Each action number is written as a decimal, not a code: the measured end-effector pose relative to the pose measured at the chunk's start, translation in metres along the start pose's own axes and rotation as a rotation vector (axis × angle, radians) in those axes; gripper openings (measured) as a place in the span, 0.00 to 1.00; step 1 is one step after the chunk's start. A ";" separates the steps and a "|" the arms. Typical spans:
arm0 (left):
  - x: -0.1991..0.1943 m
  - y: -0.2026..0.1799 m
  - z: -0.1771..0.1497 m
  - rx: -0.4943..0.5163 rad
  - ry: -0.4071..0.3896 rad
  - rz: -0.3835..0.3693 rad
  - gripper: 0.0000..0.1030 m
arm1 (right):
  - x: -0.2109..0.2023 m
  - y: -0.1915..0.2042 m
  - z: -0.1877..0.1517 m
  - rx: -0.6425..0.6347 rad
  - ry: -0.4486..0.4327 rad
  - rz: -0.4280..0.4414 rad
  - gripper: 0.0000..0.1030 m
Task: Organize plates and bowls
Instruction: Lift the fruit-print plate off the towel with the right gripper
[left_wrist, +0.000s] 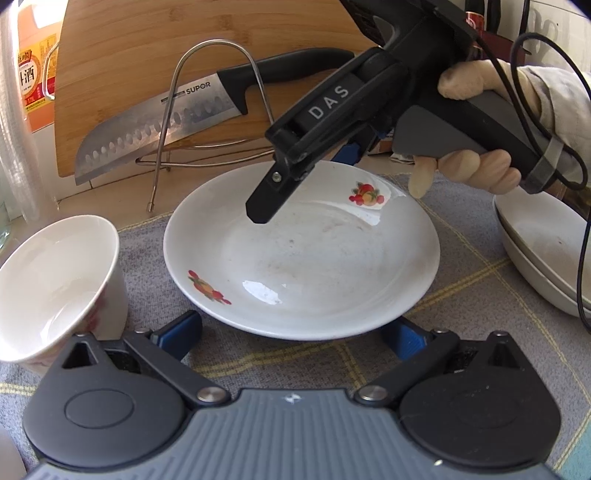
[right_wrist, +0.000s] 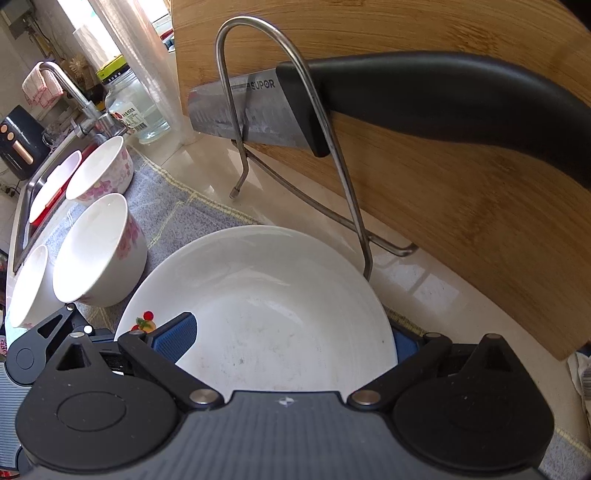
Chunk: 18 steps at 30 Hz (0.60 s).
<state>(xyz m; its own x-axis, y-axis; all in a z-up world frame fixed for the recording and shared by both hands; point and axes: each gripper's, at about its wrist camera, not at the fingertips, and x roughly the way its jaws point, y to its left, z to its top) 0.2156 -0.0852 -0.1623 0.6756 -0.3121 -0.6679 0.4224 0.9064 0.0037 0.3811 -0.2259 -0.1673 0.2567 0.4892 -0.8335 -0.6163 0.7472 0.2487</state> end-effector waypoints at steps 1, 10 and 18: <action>0.000 0.000 0.000 0.001 0.001 -0.001 0.99 | 0.000 0.000 0.001 0.000 0.000 0.003 1.00; 0.003 -0.001 0.002 -0.005 -0.001 0.003 0.99 | -0.001 -0.003 0.002 -0.020 0.001 0.031 1.00; 0.003 -0.001 0.001 -0.001 -0.001 0.001 0.99 | -0.001 -0.003 0.003 -0.024 -0.008 0.038 1.00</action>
<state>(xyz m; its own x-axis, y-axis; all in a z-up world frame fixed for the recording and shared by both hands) 0.2177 -0.0872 -0.1630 0.6766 -0.3118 -0.6671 0.4211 0.9070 0.0032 0.3847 -0.2278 -0.1656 0.2383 0.5207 -0.8198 -0.6437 0.7167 0.2681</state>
